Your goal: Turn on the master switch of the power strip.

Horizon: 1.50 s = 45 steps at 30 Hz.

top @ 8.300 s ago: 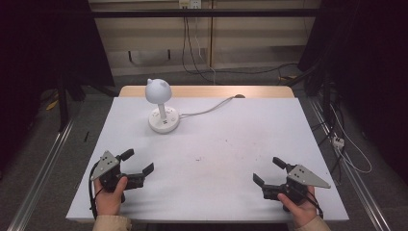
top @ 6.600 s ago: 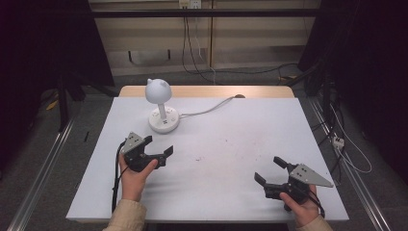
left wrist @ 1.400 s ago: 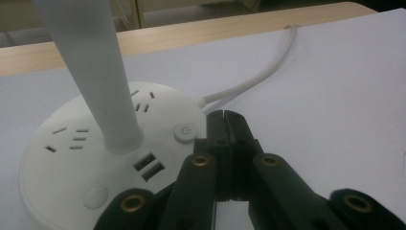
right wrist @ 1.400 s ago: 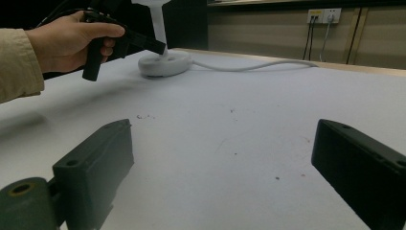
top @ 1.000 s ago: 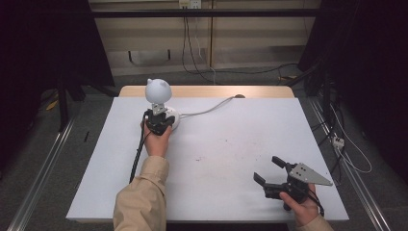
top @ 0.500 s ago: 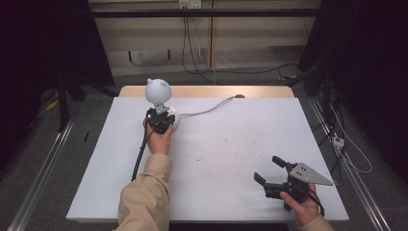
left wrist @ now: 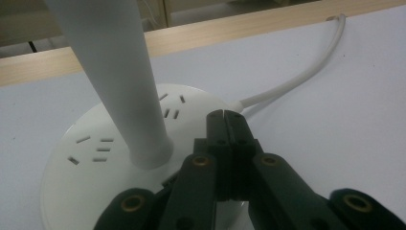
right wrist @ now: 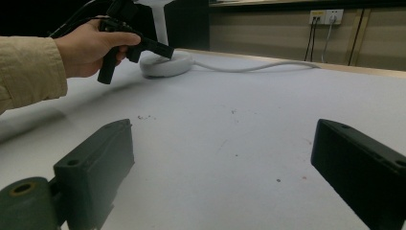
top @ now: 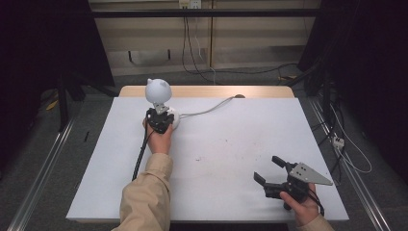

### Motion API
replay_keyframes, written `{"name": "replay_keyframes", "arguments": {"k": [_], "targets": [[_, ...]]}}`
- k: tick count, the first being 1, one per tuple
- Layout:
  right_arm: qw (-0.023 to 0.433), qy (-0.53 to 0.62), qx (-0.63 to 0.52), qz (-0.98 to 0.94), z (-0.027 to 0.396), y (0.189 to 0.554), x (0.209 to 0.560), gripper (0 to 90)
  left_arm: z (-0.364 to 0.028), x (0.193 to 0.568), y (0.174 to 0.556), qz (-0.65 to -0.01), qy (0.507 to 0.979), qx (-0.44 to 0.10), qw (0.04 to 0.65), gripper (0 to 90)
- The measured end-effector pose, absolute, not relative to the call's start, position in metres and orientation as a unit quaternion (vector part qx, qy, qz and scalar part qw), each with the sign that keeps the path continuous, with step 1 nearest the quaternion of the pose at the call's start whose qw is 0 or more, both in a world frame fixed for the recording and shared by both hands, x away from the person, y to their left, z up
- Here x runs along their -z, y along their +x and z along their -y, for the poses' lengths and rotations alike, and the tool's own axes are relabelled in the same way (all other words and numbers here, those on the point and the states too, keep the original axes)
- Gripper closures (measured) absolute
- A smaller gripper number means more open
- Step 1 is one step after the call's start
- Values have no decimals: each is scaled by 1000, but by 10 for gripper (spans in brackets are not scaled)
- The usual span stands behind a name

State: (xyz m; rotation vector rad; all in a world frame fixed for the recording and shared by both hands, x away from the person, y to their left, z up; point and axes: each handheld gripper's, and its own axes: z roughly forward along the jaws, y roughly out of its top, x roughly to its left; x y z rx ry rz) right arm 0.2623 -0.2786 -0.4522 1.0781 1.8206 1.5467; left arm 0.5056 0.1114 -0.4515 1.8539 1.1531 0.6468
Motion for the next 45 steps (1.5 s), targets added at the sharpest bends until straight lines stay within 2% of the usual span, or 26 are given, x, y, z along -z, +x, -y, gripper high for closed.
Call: {"name": "replay_keyframes", "arguments": {"k": [31, 45], "targets": [[253, 395, -572, -672, 276, 261, 452, 73, -104, 457, 502, -445, 743, -296, 402, 900], [255, 391, -571, -676, 275, 261, 452, 75, -104, 459, 501, -448, 740, -296, 406, 900]]}}
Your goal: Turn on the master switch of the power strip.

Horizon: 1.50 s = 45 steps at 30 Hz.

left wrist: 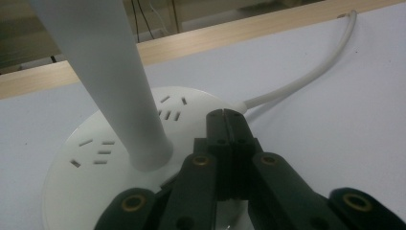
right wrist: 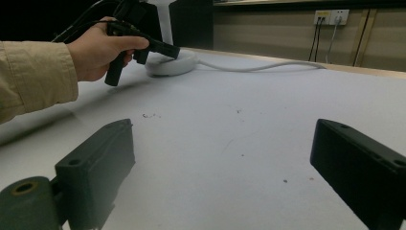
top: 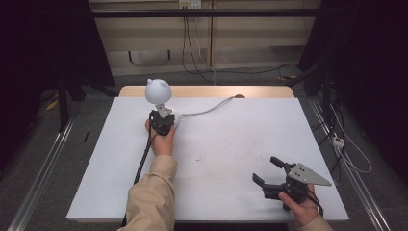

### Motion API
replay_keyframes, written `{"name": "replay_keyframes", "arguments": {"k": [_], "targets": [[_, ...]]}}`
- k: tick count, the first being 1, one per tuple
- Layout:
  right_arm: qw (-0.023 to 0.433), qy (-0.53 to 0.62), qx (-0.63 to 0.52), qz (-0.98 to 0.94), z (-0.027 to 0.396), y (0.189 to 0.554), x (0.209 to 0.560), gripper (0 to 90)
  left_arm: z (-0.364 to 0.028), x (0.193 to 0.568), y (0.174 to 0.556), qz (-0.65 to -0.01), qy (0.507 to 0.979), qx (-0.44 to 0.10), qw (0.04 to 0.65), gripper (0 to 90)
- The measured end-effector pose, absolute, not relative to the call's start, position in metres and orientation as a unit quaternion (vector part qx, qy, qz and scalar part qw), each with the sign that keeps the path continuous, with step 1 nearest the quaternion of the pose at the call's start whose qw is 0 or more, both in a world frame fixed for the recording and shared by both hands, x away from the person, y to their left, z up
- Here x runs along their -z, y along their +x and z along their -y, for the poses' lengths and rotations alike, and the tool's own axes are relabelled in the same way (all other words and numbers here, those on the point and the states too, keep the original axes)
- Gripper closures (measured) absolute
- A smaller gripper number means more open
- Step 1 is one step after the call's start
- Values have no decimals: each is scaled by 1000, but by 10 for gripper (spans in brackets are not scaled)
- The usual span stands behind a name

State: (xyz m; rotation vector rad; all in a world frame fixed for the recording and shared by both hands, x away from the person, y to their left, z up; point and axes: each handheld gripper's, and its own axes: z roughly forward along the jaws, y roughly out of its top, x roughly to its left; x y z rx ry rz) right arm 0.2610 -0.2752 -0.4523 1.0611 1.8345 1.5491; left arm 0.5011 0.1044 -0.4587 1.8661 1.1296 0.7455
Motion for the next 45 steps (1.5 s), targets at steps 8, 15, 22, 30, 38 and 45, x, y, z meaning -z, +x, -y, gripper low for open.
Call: {"name": "replay_keyframes", "arguments": {"k": [8, 15, 22, 30, 38, 45], "targets": [[255, 391, -571, -675, 275, 261, 452, 75, -104, 459, 501, -449, 739, -297, 405, 900], [255, 390, -571, -675, 275, 261, 452, 76, -104, 459, 501, -448, 740, -298, 403, 900], [256, 389, -571, -676, 274, 261, 452, 77, -102, 459, 501, -453, 737, -301, 401, 900], [254, 390, -572, -675, 275, 261, 452, 77, -103, 459, 502, -457, 736, -301, 398, 900], [256, 388, -572, -676, 274, 261, 452, 78, -101, 459, 502, -455, 738, -307, 392, 900], [256, 388, -573, -675, 274, 261, 452, 79, -100, 459, 503, -456, 739, -308, 388, 900]]}}
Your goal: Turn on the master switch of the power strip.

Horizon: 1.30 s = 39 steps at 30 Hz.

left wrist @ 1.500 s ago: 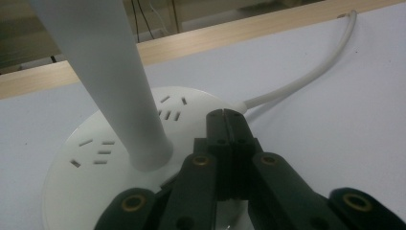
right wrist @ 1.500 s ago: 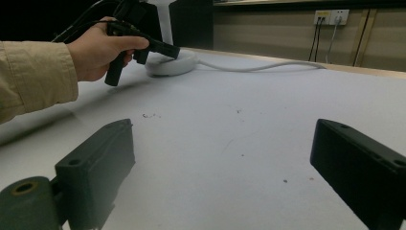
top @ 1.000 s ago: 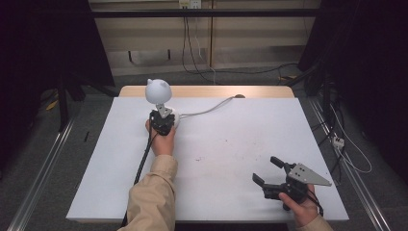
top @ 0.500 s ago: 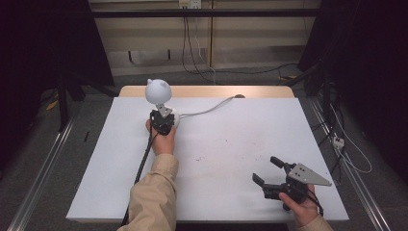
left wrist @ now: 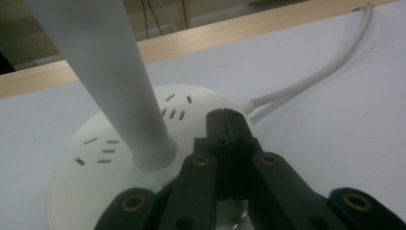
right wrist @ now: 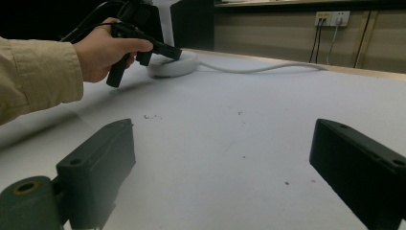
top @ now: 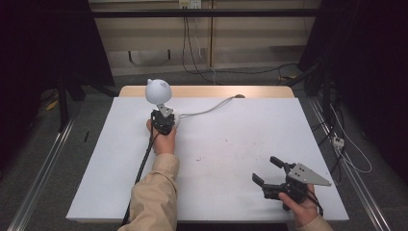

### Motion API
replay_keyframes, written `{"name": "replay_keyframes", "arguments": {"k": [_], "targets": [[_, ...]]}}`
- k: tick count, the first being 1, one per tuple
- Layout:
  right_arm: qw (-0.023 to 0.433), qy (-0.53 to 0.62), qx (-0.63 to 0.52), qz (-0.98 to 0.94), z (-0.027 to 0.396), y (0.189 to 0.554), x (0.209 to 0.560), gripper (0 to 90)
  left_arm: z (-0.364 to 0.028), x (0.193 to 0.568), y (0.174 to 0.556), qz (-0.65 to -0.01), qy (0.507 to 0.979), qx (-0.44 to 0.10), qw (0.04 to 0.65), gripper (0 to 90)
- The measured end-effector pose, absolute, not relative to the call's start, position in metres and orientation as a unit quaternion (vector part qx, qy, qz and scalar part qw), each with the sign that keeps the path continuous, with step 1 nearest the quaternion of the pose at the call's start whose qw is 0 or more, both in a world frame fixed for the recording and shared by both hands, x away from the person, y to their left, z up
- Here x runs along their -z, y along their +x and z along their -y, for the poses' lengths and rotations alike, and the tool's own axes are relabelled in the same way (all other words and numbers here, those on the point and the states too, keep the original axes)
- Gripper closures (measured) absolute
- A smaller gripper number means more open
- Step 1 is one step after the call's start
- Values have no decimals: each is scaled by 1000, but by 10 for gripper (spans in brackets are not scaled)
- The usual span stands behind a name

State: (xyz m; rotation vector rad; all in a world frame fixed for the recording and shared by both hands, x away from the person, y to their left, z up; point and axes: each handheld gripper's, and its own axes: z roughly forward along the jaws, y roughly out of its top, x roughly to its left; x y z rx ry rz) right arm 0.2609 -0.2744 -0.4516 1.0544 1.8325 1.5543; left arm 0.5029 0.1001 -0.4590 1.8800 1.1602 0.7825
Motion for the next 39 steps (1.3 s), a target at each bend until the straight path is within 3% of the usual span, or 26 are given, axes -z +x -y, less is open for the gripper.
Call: {"name": "replay_keyframes", "arguments": {"k": [17, 26, 32, 33, 39], "targets": [[258, 388, -572, -675, 275, 261, 451, 81, -96, 461, 503, -453, 738, -318, 385, 900], [258, 391, -575, -670, 276, 261, 450, 80, -89, 460, 499, -460, 729, -291, 416, 894], [258, 388, -575, -672, 276, 261, 449, 80, -86, 460, 494, -460, 721, -270, 442, 799], [258, 389, -575, -671, 277, 261, 449, 81, -87, 459, 493, -458, 727, -267, 436, 731], [260, 389, -574, -672, 277, 262, 449, 80, -87, 453, 485, -452, 733, -258, 438, 601]]}}
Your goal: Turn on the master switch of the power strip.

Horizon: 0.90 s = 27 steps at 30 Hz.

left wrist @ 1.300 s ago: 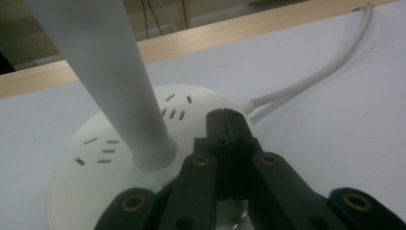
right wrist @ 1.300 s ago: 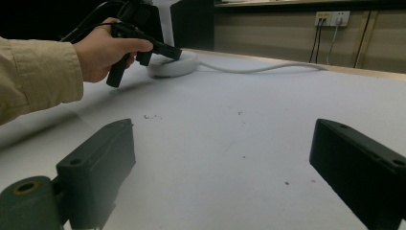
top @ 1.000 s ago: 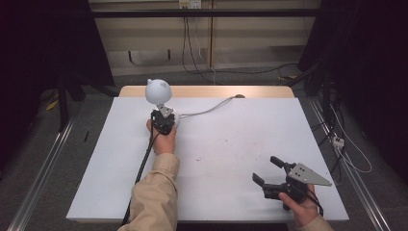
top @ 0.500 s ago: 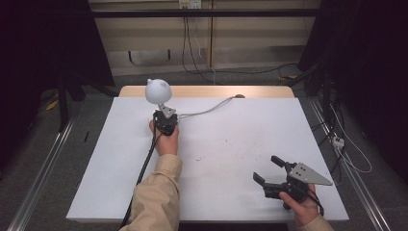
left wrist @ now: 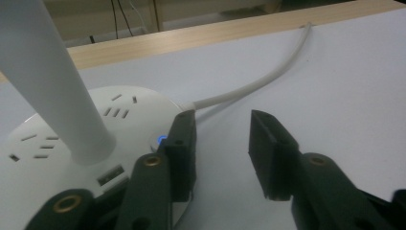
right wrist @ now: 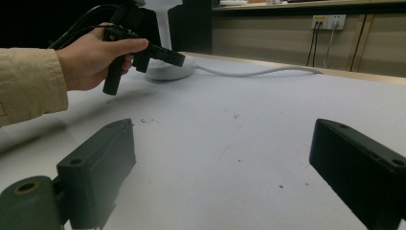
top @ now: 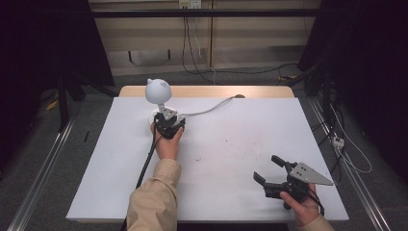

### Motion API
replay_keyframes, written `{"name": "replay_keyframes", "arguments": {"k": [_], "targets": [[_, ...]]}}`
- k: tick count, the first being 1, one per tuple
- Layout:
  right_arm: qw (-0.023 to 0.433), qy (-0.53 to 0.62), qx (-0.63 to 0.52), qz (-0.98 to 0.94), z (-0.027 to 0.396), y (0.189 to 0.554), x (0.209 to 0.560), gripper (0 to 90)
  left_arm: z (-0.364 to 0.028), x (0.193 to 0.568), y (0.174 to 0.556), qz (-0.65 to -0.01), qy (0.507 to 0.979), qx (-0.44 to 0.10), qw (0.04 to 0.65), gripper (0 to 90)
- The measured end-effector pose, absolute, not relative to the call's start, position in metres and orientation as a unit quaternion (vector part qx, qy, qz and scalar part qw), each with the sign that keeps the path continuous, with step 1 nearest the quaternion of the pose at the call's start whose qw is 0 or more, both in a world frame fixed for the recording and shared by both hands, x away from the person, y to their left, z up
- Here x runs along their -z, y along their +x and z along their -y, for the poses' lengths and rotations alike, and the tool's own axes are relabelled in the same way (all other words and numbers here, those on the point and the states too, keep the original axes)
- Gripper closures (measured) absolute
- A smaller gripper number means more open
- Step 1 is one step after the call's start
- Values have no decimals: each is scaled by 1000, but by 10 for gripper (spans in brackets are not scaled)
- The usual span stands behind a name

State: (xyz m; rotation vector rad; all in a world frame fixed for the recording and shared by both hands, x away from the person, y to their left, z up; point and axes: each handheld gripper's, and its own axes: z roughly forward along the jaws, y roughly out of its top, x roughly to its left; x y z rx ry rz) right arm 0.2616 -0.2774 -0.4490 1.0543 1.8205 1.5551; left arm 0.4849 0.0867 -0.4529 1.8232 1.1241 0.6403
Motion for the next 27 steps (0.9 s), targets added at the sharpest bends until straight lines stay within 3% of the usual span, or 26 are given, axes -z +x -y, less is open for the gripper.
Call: {"name": "replay_keyframes", "arguments": {"k": [19, 27], "targets": [[261, 389, -573, -672, 277, 261, 449, 80, -100, 446, 469, -453, 737, -183, 467, 359], [260, 390, -574, -671, 277, 262, 448, 80, -107, 444, 462, -446, 737, -177, 477, 324]]}}
